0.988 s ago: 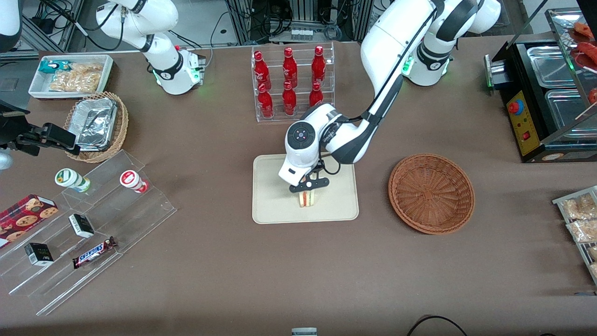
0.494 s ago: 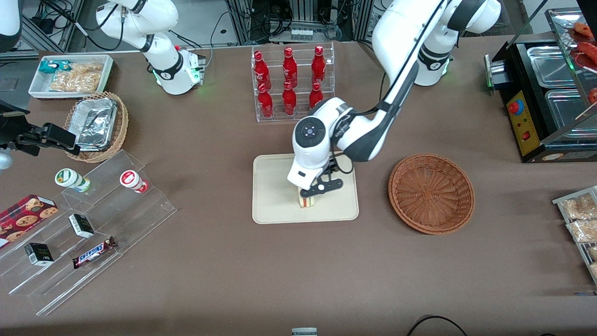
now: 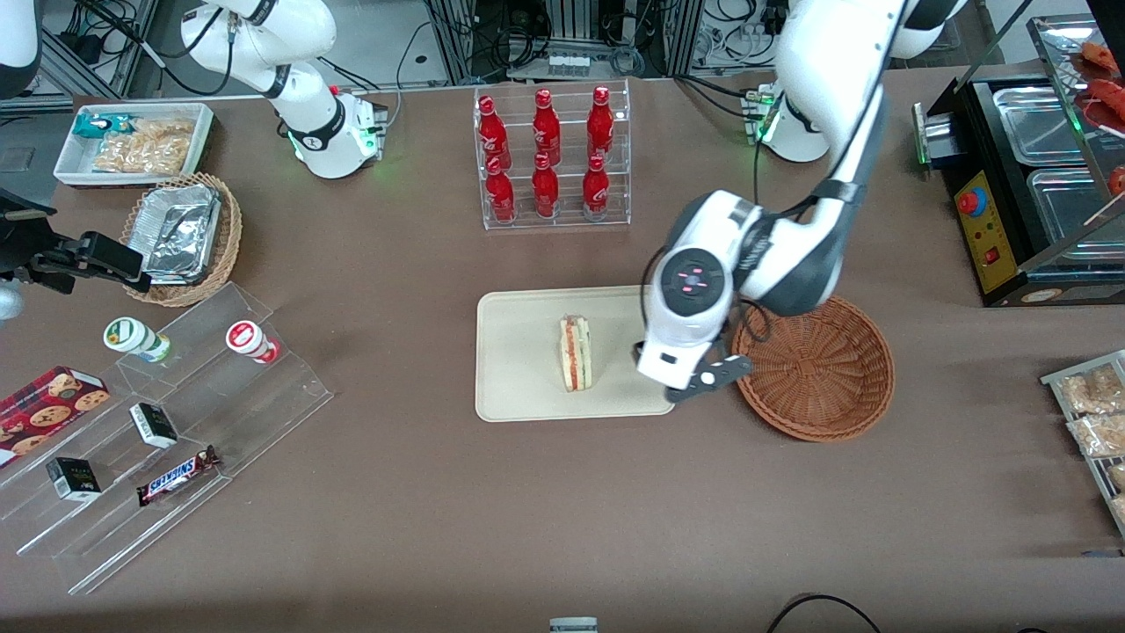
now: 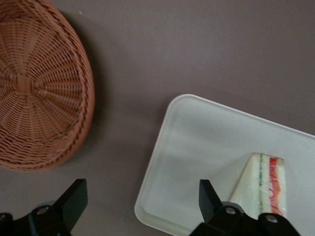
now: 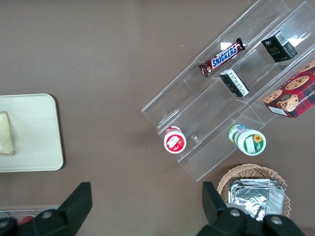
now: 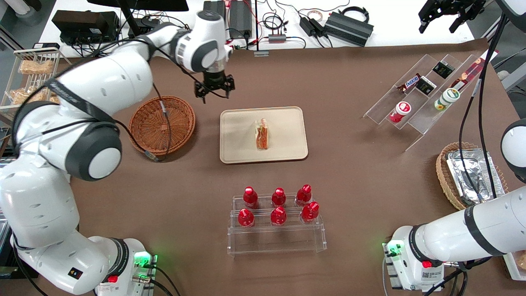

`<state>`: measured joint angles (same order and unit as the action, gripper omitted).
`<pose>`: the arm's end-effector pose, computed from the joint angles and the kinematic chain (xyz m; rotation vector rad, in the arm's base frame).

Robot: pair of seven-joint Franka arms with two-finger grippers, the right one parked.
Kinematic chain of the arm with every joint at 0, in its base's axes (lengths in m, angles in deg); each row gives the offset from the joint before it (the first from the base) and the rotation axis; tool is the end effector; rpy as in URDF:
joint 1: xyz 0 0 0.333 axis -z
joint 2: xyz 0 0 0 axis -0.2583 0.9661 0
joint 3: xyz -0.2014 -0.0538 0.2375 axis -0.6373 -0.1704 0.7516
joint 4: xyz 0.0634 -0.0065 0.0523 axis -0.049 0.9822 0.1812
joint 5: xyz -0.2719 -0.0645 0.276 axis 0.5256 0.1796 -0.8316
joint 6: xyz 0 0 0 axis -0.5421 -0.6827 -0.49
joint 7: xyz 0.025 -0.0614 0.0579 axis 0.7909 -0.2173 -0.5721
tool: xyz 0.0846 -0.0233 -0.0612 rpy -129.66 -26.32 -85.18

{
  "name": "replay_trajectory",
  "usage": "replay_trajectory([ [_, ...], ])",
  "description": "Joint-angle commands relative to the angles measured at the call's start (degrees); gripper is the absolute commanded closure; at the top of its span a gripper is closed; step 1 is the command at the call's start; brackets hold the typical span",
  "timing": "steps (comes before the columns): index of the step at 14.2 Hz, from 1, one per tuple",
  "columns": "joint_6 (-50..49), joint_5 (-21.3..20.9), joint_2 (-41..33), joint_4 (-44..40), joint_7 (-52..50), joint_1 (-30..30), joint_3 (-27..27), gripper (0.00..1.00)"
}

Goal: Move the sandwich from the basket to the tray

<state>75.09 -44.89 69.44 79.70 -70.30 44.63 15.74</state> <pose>0.5856 -0.3327 0.3605 -2.9696 -0.5007 0.1549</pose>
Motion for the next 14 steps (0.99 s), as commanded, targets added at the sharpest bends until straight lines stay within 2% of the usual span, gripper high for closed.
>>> replay_trajectory([
  [1,-0.3,0.1,-10.0,9.9,8.2,-5.0,-0.4,0.0],
  [4,-2.9,0.3,-16.8,15.3,20.7,-11.6,-0.4,0.0],
  [10,-12.9,0.3,-25.3,14.7,35.8,-21.6,-2.3,0.0],
  [12,-13.5,2.1,-26.1,13.5,40.7,-26.4,-5.4,0.0],
  [14,-15.3,3.3,-28.2,13.0,46.5,-29.3,-5.9,0.0],
])
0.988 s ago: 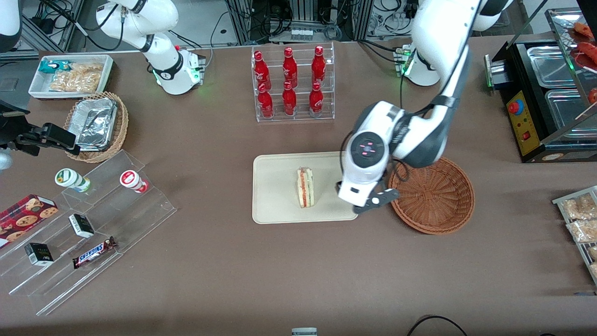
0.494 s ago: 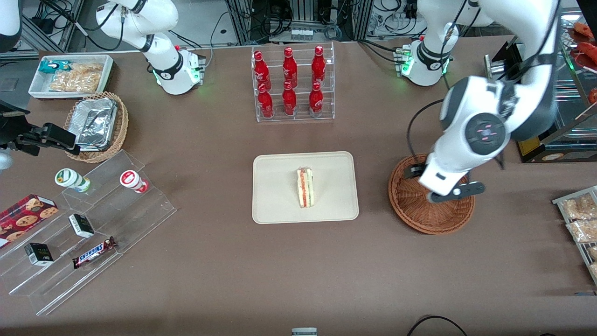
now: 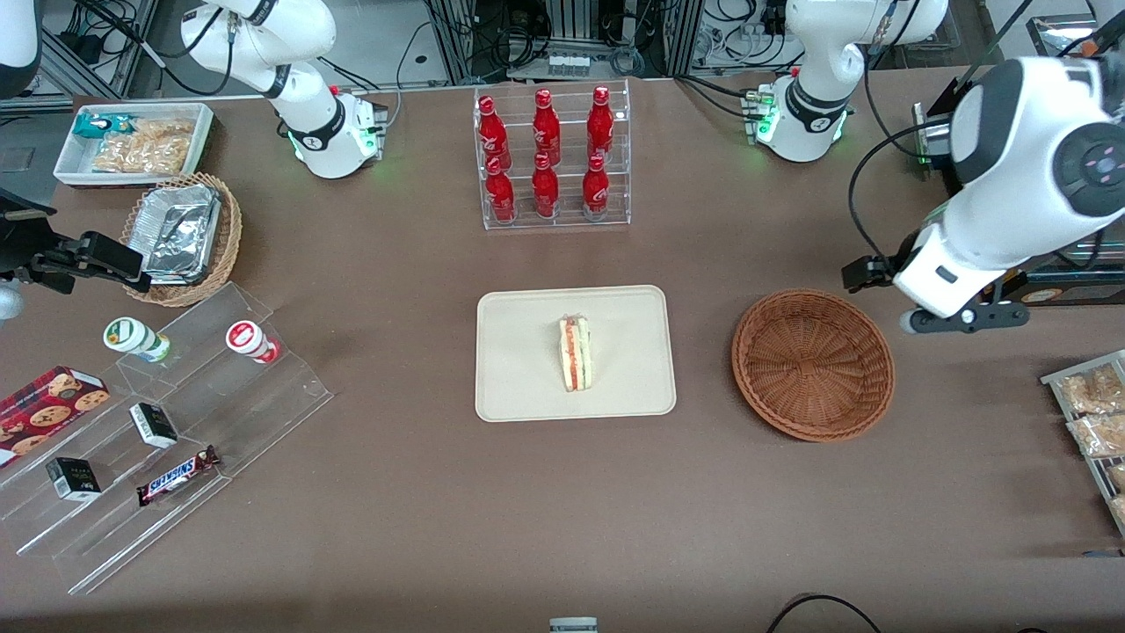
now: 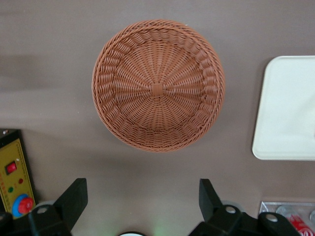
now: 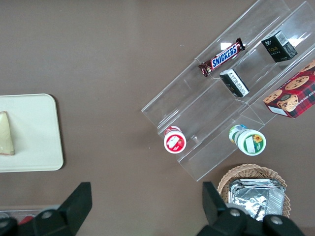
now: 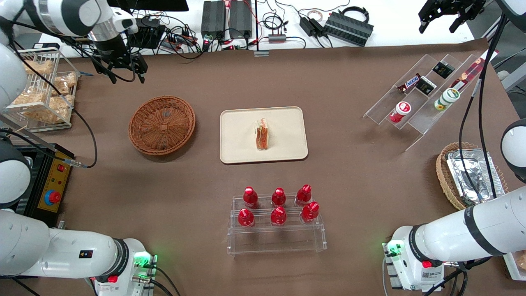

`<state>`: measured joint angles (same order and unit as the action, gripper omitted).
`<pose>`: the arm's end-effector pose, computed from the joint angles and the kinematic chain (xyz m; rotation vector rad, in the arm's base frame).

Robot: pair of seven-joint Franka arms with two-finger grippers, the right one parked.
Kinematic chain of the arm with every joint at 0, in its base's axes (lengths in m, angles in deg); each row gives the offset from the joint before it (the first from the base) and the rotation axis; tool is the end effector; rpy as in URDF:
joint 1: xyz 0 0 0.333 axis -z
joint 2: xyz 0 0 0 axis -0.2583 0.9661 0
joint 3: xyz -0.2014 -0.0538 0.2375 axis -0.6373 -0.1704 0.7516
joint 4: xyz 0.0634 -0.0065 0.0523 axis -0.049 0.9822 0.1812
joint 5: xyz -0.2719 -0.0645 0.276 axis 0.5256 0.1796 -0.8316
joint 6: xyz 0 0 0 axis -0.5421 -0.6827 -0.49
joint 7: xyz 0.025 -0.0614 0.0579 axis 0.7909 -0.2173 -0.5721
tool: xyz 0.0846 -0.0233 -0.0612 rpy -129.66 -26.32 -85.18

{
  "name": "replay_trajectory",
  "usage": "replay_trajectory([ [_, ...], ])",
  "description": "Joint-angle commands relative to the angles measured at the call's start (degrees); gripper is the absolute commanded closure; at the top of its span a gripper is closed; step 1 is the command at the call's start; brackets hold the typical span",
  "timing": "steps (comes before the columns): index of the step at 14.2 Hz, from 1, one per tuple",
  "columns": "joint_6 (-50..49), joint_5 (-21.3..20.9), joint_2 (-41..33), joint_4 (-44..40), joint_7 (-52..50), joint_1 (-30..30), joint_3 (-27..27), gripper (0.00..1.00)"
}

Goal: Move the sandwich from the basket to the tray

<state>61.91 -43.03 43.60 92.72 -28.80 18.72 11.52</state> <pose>0.5516 -0.0783 0.5198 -3.1079 -0.0003 0.2556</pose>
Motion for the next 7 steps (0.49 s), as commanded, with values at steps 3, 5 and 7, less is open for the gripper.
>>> replay_trajectory([
  [3,-6.9,1.4,-3.7,-4.7,12.7,-6.3,-2.5,0.0],
  [5,-7.4,1.4,-3.7,-7.2,12.3,-7.5,-2.5,0.0],
  [7,-7.4,1.4,-3.7,-8.3,11.5,-7.5,-2.5,0.0],
])
